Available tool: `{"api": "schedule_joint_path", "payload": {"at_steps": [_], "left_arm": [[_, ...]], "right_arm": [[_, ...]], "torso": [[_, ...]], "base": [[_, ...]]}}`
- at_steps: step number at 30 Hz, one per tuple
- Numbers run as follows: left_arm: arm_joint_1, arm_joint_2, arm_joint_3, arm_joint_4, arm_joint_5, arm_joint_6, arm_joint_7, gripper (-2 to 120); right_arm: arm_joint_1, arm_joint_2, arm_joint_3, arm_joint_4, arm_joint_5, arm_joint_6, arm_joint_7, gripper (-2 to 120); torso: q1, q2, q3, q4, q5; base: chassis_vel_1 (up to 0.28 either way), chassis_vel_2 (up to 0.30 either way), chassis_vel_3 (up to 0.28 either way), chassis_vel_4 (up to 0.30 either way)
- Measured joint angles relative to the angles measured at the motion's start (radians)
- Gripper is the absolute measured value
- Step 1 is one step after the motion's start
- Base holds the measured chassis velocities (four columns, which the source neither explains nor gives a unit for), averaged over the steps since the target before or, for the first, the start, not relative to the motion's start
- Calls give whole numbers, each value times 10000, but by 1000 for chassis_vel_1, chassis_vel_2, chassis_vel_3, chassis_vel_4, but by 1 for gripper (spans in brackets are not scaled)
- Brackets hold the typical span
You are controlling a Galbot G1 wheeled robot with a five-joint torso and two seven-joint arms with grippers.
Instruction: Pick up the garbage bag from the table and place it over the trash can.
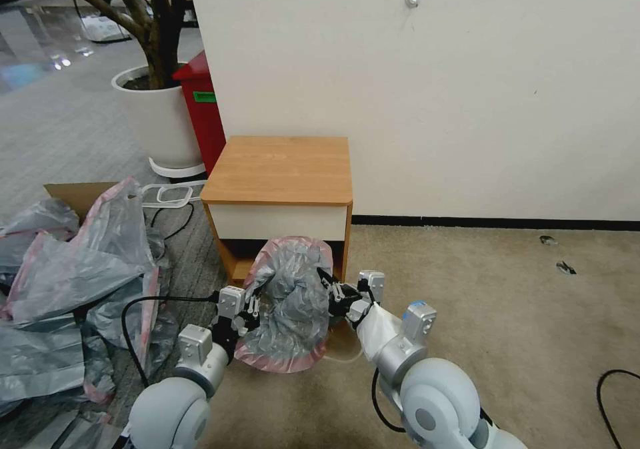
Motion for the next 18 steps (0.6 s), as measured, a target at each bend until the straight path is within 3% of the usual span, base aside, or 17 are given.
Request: {"api": "schedule_joint_path", "payload": {"at_steps": [9,18], "left_arm": [[339,0,-233,114,622,-1454,722,5],[382,-200,-469,36,-245,-1750,772,5]], "right_arm": [[193,-608,591,-125,315,-15,47,0],[-103,-1540,1154,-191,448,10,40,0]], "torso": [[0,0,0,0,0],[0,0,0,0,1]], "base": [[0,0,0,0],[0,0,0,0]]}}
